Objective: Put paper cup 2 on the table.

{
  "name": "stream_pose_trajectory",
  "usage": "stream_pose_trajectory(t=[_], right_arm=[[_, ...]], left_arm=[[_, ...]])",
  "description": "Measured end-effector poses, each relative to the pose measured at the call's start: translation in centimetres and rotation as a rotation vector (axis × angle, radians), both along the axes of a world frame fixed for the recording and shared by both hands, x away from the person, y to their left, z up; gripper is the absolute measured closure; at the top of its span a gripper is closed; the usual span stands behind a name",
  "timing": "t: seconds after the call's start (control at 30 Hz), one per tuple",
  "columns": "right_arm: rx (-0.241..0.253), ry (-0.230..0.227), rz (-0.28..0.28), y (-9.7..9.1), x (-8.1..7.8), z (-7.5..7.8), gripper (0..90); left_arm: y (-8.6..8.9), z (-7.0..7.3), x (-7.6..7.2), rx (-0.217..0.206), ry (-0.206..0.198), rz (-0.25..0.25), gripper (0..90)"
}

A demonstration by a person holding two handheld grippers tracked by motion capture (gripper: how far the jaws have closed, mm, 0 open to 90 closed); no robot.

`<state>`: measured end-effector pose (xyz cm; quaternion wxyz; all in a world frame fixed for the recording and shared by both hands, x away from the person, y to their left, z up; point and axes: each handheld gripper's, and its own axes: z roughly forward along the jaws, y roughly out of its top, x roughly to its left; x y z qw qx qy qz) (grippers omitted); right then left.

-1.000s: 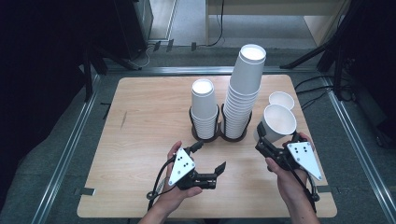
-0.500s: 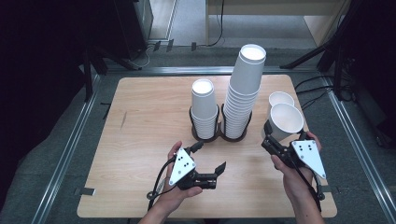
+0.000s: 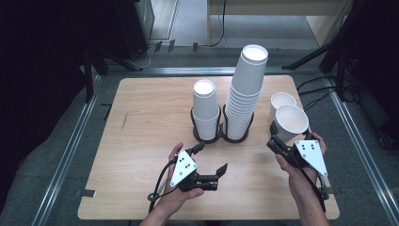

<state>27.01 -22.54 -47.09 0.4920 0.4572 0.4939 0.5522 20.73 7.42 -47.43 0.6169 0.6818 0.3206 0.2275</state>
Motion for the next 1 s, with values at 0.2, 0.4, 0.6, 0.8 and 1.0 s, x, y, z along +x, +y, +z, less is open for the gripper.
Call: stream_pose_trajectory(t=[0.2,0.4,0.6,0.8,1.0], right_arm=[[-0.008,0.021,-0.026,-0.6,0.7,-1.0,13.7],[-0.040,0.047,-0.043,-1.1,1.3,-2.4,13.7],[-0.053,0.075,-0.045,-1.4,1.8,-3.4,13.6],[-0.068,0.104,-0.056,-1.8,2.3,-4.5,13.6],[-0.089,0.138,-0.054,-2.1,2.9,-5.6,13.7]], left_arm=[[0.1,0.0,0.0,0.001,0.000,0.003,6.8],[0.0,-0.1,0.0,0.004,0.003,0.002,6.8],[0.0,-0.1,0.0,0.004,0.006,0.004,6.9],[0.0,-0.1,0.0,0.005,0.008,0.005,6.9],[0.1,-0.2,0.0,0.007,0.010,0.009,6.9]])
